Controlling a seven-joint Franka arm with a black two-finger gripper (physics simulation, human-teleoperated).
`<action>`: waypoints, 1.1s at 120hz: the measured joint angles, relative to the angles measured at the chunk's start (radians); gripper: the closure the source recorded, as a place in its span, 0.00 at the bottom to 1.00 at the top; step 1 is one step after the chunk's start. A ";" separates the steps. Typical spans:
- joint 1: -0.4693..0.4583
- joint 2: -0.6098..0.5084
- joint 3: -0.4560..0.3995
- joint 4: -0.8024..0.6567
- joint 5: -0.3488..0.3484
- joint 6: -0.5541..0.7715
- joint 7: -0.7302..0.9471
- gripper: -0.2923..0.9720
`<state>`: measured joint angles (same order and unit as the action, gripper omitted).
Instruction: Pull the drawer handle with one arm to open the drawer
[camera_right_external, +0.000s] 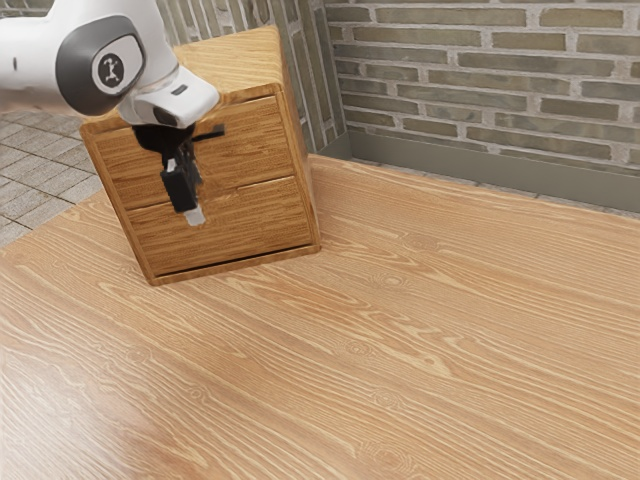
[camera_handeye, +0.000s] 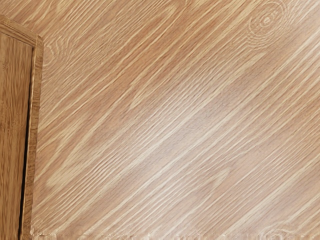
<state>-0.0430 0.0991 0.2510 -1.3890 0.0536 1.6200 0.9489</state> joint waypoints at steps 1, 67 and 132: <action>0.008 0.003 0.000 0.005 -0.003 -0.002 0.006 0.23; 0.152 0.172 -0.015 0.254 -0.084 -0.079 0.309 0.23; 0.157 0.212 0.000 0.303 -0.076 0.064 0.395 0.23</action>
<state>0.1137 0.3114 0.2514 -1.0855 -0.0222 1.6835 1.3434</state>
